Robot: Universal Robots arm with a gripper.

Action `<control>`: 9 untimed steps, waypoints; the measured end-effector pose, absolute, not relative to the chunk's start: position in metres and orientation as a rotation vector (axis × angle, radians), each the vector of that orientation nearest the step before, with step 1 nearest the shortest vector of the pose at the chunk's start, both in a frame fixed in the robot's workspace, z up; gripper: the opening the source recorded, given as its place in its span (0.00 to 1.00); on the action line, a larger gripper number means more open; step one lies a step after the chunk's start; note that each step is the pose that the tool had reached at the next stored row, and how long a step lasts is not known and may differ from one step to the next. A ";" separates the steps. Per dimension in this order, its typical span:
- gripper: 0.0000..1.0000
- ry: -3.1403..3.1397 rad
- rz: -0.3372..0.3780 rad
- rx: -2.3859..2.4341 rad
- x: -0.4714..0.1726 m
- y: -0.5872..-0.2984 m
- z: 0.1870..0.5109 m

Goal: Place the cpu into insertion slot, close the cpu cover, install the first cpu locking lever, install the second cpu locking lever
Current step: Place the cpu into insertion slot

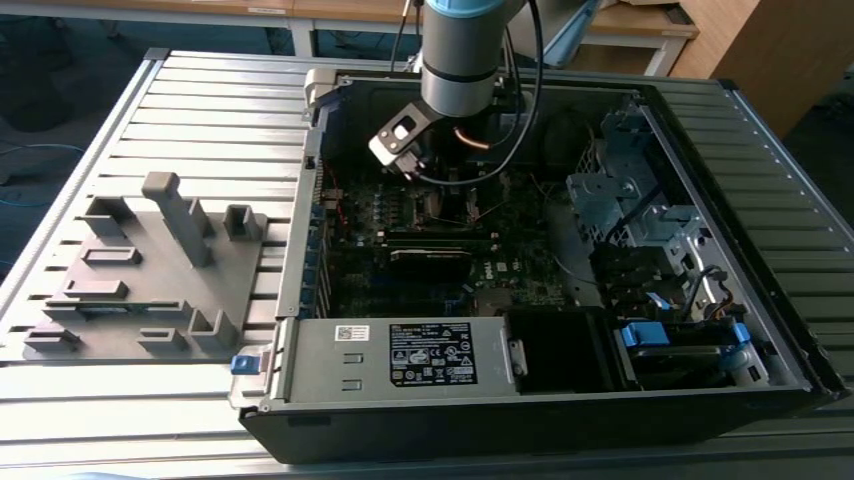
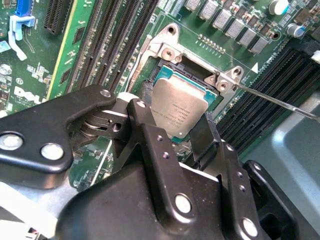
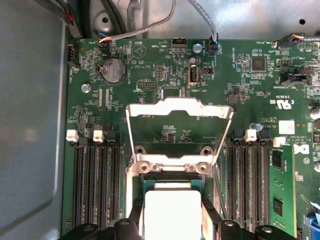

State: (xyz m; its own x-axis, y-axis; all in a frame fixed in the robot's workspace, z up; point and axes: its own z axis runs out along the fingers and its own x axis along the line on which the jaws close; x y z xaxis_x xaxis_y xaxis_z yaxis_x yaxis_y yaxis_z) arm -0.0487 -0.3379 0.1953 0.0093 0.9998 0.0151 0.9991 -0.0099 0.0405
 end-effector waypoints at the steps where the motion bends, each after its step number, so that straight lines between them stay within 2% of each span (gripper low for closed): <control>1: 0.54 2.193 0.061 2.223 -0.049 -0.338 0.195; 9: 0.54 2.188 0.061 2.228 -0.049 -0.338 0.194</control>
